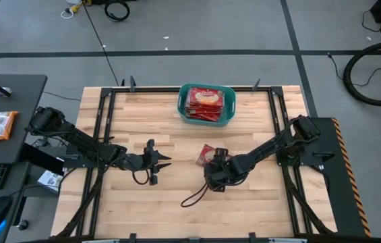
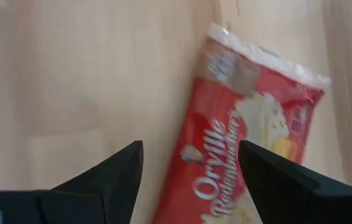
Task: Sort popcorn bags into baskets
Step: Put the red popcorn bag into the blue bin
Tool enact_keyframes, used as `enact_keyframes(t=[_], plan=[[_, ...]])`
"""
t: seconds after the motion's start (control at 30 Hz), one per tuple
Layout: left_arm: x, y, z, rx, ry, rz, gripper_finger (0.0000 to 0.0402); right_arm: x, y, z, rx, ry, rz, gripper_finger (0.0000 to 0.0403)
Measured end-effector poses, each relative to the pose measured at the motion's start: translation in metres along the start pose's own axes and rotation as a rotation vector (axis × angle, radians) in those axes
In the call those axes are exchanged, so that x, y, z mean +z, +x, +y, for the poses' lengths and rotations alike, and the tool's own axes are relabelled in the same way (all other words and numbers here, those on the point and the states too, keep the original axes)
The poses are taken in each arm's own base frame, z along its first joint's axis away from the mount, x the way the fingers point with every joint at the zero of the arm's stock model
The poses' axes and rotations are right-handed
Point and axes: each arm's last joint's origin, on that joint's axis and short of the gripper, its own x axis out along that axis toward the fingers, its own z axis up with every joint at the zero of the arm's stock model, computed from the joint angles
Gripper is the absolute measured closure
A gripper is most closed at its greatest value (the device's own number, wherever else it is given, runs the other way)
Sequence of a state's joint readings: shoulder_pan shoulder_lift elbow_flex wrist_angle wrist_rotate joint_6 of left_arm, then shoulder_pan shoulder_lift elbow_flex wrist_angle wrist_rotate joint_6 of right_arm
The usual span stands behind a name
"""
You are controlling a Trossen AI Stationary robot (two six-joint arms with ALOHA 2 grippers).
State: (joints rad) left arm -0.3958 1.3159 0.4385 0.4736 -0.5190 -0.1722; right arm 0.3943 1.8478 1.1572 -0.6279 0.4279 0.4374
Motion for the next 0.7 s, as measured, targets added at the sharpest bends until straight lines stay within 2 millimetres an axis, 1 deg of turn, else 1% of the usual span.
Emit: enact_keyframes(t=[0.13,0.27,0.43,0.57,0.7], plan=[[0.0,0.0,0.0,0.0,0.0,0.0,0.0301,-0.012,0.01,-0.005,-0.037,-0.01,0.031,0.0133],[0.0,0.0,0.0,0.0,0.0,0.0,0.0301,-0.021,0.021,-0.008,-0.017,0.014,0.037,0.0137],[0.0,0.0,0.0,0.0,0.0,0.0,0.0301,-0.028,0.026,-0.009,-0.018,0.021,0.023,0.0149],[0.0,0.0,0.0,0.0,0.0,0.0,0.0301,-0.032,0.028,-0.01,-0.018,0.01,0.032,0.0177],[0.0,0.0,0.0,0.0,0.0,0.0,0.0301,-0.031,0.027,-0.01,-0.014,-0.035,0.038,0.0227]])
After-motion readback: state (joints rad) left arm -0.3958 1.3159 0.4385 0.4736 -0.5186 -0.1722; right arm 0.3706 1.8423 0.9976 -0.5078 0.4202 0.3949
